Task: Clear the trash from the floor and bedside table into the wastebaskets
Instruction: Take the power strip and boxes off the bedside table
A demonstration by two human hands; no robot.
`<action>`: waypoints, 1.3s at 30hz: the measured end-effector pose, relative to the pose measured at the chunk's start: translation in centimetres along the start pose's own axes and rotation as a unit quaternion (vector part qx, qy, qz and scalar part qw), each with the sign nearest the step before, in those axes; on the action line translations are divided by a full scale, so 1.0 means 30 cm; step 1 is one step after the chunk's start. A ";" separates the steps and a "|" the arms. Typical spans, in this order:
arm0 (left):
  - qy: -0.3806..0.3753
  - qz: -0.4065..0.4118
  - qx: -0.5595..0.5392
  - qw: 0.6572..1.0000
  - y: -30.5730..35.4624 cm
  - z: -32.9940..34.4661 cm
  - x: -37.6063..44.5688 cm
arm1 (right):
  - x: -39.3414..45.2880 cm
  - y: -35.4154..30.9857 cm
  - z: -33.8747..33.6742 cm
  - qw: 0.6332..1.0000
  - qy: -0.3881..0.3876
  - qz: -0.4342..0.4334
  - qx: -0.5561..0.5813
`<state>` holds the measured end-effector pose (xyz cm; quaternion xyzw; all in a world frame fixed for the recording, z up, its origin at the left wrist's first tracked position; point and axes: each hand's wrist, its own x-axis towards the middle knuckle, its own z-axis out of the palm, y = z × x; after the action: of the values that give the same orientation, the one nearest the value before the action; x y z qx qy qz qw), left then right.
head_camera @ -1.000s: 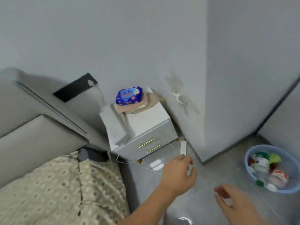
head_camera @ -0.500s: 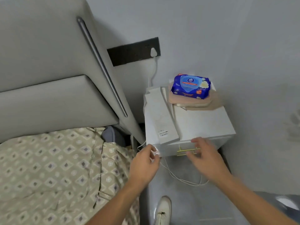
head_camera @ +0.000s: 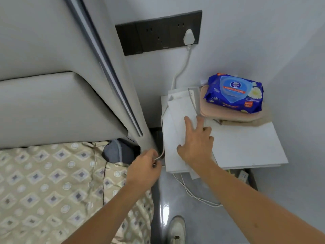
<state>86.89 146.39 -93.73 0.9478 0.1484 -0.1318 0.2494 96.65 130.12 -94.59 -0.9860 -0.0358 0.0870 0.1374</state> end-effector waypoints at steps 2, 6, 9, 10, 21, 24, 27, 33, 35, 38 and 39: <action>-0.008 -0.013 0.000 1.000 -0.005 0.000 0.011 | -0.012 0.023 -0.019 1.000 0.005 0.000 0.012; -0.025 -0.039 -0.006 0.999 0.052 0.014 0.021 | -0.134 0.093 -0.135 0.998 0.022 -0.026 0.054; -0.018 -0.012 -0.009 1.000 0.156 0.071 0.029 | -0.300 0.213 -0.252 0.994 0.038 -0.010 0.099; -0.014 0.002 -0.004 1.000 0.201 0.095 0.038 | -0.359 0.268 -0.285 0.993 0.042 0.002 0.110; -0.013 -0.126 0.041 0.991 0.557 0.381 0.174 | -0.899 0.813 -0.308 0.968 0.156 0.182 0.079; 0.000 -0.159 0.036 0.987 0.536 0.383 0.148 | -0.961 0.874 -0.282 0.968 0.139 0.192 0.079; 0.045 -0.134 0.020 0.990 0.496 0.354 0.047 | -1.001 0.891 -0.268 0.973 0.129 0.173 0.086; 0.035 -0.109 -0.004 0.993 0.361 0.282 -0.384 | -1.124 0.885 -0.309 0.976 0.129 0.135 0.110; 0.010 -0.103 0.020 0.994 0.317 0.286 -0.572 | -1.207 0.896 -0.332 0.979 0.120 0.121 0.112; -0.033 -0.100 0.040 0.994 0.310 0.325 -0.850 | -1.363 0.957 -0.367 0.985 0.057 0.109 0.120; -0.045 -0.100 0.039 0.993 0.322 0.348 -0.942 | -1.429 0.987 -0.377 0.986 0.035 0.111 0.120</action>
<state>62.39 126.91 -89.18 0.9304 0.2254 -0.2046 0.2042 57.97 94.67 -85.15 -0.9627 0.0891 0.0705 0.2457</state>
